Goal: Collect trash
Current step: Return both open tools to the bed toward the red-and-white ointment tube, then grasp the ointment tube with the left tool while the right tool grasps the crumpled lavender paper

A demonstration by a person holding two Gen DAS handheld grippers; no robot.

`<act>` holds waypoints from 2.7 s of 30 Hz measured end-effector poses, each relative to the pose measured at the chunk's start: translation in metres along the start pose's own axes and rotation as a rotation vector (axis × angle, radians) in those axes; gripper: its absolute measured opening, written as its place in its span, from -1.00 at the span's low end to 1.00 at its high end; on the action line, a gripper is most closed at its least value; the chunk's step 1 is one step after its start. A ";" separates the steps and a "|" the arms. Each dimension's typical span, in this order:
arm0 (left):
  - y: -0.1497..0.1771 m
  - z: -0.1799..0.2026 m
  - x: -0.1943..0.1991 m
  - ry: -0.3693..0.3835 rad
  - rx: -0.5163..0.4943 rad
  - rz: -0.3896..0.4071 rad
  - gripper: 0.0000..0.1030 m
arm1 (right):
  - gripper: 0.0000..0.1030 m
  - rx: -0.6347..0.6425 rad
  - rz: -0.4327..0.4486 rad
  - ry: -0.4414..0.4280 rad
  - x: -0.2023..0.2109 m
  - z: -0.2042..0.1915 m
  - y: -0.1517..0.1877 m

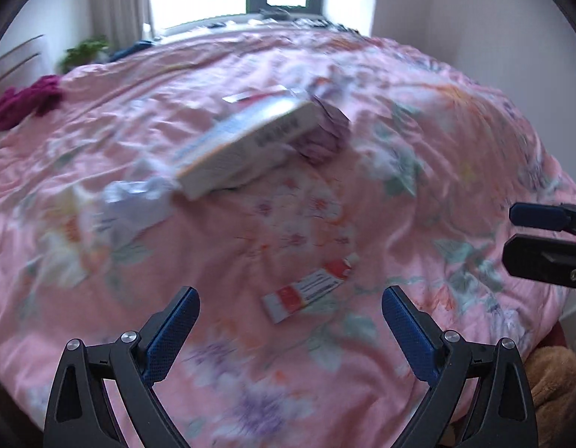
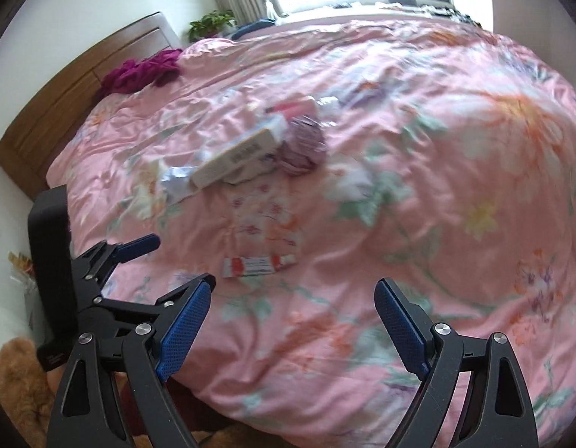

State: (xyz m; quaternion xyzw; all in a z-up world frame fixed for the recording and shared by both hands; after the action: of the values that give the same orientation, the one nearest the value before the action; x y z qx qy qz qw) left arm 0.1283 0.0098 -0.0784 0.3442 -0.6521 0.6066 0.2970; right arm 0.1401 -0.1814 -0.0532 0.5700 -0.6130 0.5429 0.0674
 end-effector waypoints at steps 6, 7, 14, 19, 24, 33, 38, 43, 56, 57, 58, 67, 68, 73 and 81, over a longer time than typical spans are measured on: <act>0.003 0.015 -0.033 0.020 -0.016 -0.076 0.91 | 0.72 -0.038 -0.024 -0.033 -0.011 0.018 0.002; 0.003 0.017 -0.038 0.023 -0.016 -0.085 0.91 | 0.72 -0.037 -0.027 -0.035 -0.013 0.019 0.002; 0.004 0.026 -0.064 0.049 -0.113 -0.129 0.89 | 0.72 -0.064 -0.041 -0.056 -0.018 0.026 0.005; 0.002 0.022 -0.078 0.071 -0.076 -0.153 0.78 | 0.72 -0.079 -0.049 -0.068 -0.021 0.027 0.007; 0.009 0.025 -0.082 0.039 -0.093 -0.135 0.61 | 0.72 -0.081 -0.066 -0.079 -0.026 0.026 0.009; 0.016 0.040 -0.072 0.000 -0.156 -0.108 -0.70 | 0.72 -0.094 -0.070 -0.090 -0.028 0.024 0.008; 0.010 0.033 -0.070 0.079 -0.068 -0.133 -0.83 | 0.72 -0.106 -0.068 -0.093 -0.028 0.026 0.008; 0.004 0.039 -0.069 0.050 -0.135 -0.128 -0.70 | 0.72 -0.133 -0.071 -0.104 -0.028 0.031 0.011; -0.007 0.088 -0.076 0.137 -0.166 -0.183 -0.51 | 0.72 -0.175 -0.065 -0.126 -0.024 0.040 0.014; -0.006 0.089 -0.078 0.131 -0.169 -0.182 -0.55 | 0.72 -0.175 -0.065 -0.125 -0.023 0.040 0.014; -0.005 0.088 -0.078 0.133 -0.162 -0.179 -0.56 | 0.72 -0.175 -0.063 -0.124 -0.022 0.040 0.014; -0.010 0.056 -0.076 0.216 0.005 -0.188 -0.86 | 0.72 -0.169 -0.057 -0.144 -0.022 0.034 0.004; -0.012 0.057 -0.075 0.215 0.000 -0.174 -0.86 | 0.72 -0.170 -0.055 -0.147 -0.023 0.033 0.004; 0.001 0.052 -0.068 0.258 0.037 -0.164 -0.87 | 0.72 -0.175 -0.055 -0.153 -0.024 0.033 0.002; -0.004 -0.010 -0.037 0.111 0.184 -0.112 -0.86 | 0.74 -0.003 -0.027 -0.066 -0.044 0.010 -0.070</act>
State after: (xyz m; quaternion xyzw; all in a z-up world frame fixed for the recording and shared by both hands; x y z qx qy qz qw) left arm 0.1533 0.0231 -0.1053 0.3718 -0.5559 0.6646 0.3333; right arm 0.2144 -0.1441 -0.0469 0.5955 -0.6079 0.5222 0.0552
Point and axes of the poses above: each gripper's, at about its wrist camera, not at the fingertips, and x roughly against the way its jaws point, z to its right, y to its underside, the point moved 6 cm from there along -x, roughly the way its jaws point, and after that the axes turned 10 degrees about -y, right-handed, at the moved point
